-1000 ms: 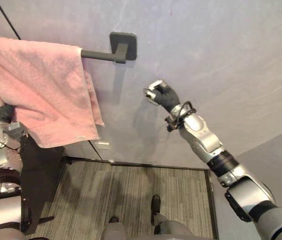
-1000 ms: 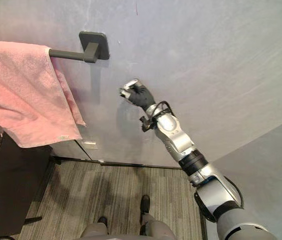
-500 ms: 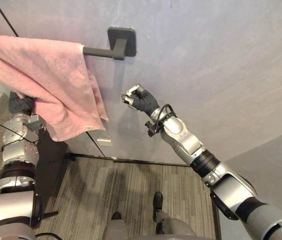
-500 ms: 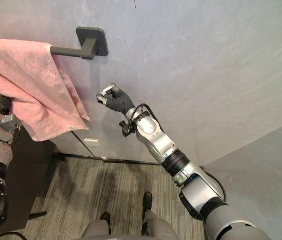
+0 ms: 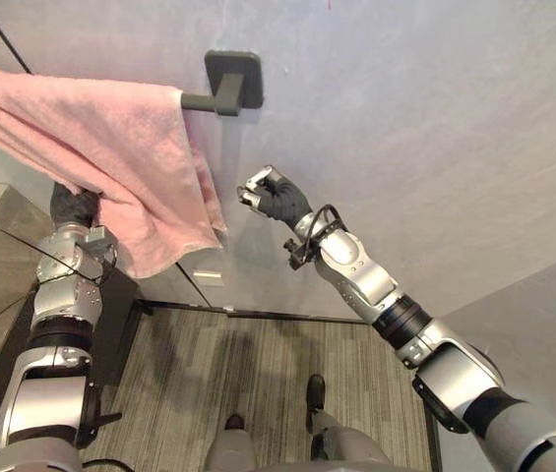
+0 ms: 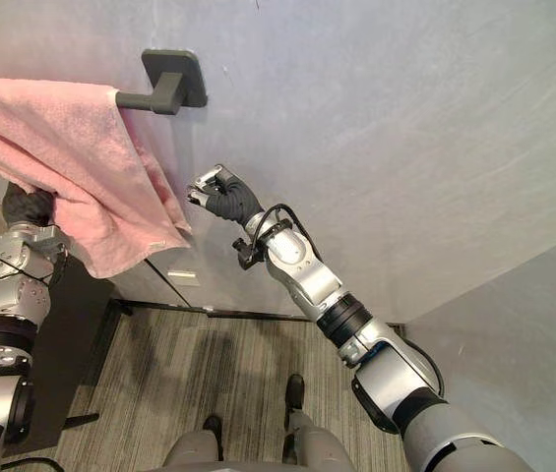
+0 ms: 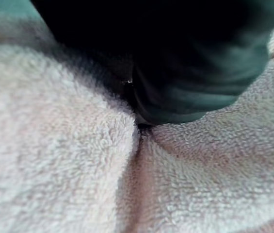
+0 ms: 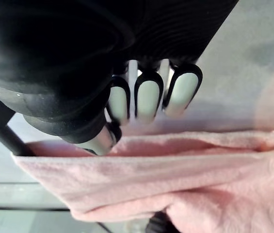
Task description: Organize washtable
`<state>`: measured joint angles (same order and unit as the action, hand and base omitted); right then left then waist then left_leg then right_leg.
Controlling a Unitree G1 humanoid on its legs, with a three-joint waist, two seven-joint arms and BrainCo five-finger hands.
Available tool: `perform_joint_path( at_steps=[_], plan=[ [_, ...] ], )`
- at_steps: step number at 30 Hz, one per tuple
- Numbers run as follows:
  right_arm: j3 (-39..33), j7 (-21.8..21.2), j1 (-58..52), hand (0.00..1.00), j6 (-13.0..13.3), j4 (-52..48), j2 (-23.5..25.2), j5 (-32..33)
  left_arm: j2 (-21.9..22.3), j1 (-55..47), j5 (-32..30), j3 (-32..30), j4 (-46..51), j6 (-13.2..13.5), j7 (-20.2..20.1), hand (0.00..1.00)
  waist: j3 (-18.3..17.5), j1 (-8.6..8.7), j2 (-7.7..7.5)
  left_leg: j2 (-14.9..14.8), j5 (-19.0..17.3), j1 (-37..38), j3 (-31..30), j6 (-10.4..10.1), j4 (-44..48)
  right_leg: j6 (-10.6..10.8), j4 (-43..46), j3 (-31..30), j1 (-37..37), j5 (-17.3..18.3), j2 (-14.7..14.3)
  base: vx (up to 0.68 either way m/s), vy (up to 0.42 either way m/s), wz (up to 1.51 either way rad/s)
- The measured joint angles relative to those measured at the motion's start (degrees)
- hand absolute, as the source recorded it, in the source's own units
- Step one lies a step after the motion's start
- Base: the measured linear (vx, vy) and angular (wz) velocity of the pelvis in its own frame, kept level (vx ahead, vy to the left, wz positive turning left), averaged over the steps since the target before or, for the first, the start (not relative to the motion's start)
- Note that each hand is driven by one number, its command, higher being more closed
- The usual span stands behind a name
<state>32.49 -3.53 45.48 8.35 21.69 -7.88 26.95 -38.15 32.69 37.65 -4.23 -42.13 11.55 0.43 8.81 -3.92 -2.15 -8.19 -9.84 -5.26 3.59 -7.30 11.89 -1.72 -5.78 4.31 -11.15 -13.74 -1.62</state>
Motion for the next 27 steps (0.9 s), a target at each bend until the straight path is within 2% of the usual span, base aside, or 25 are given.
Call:
perform_joint_path(
  at_steps=[13,18,21,23,27],
  plan=[
    [-1.21,0.14,-0.01,0.0,-0.31,-0.07,-1.86,0.66,1.49,-0.05,2.54,-1.28,-0.37,-1.3,2.21,0.0,-0.03,0.01,0.0,0.04,0.01,-0.33,-0.14,0.01,0.0,-0.14,-0.01,0.06,0.15,-0.14,0.05,0.0,0.007,0.0],
    [-5.39,-0.15,-3.13,0.0,-1.23,-3.08,-3.95,1.69,1.39,-0.3,3.58,-12.45,-6.0,-2.54,3.1,0.0,-0.14,-0.2,0.2,0.02,0.01,-0.14,-0.4,0.01,-0.23,-0.13,-0.03,0.36,0.43,-0.11,0.04,0.0,0.0,0.03],
    [-5.61,-0.06,-4.55,0.0,-1.24,-3.69,-5.0,1.87,0.1,-1.42,5.72,-12.88,-1.08,-2.34,4.85,0.0,-0.25,-0.32,0.32,0.06,0.03,0.07,-1.07,0.02,-0.34,0.06,-0.19,0.78,0.86,0.09,0.13,0.0,0.0,0.11],
    [-5.57,0.11,-4.68,0.0,-1.37,-3.69,-4.25,1.49,0.21,-4.95,5.86,-11.84,6.69,-1.54,4.97,0.0,-0.67,-0.4,0.75,0.22,0.03,-0.01,-1.22,0.03,-0.36,0.07,-0.16,1.04,0.89,0.09,0.37,0.0,0.054,0.04],
    [-5.61,1.09,-5.18,0.0,-1.48,-3.7,-5.93,0.06,1.61,-7.83,6.68,-12.25,8.98,-1.01,6.48,0.0,-2.45,-0.6,1.22,0.33,0.05,0.03,-1.49,0.05,-0.65,0.07,-0.03,1.41,0.98,0.09,0.48,0.01,0.093,0.05]
  ],
)
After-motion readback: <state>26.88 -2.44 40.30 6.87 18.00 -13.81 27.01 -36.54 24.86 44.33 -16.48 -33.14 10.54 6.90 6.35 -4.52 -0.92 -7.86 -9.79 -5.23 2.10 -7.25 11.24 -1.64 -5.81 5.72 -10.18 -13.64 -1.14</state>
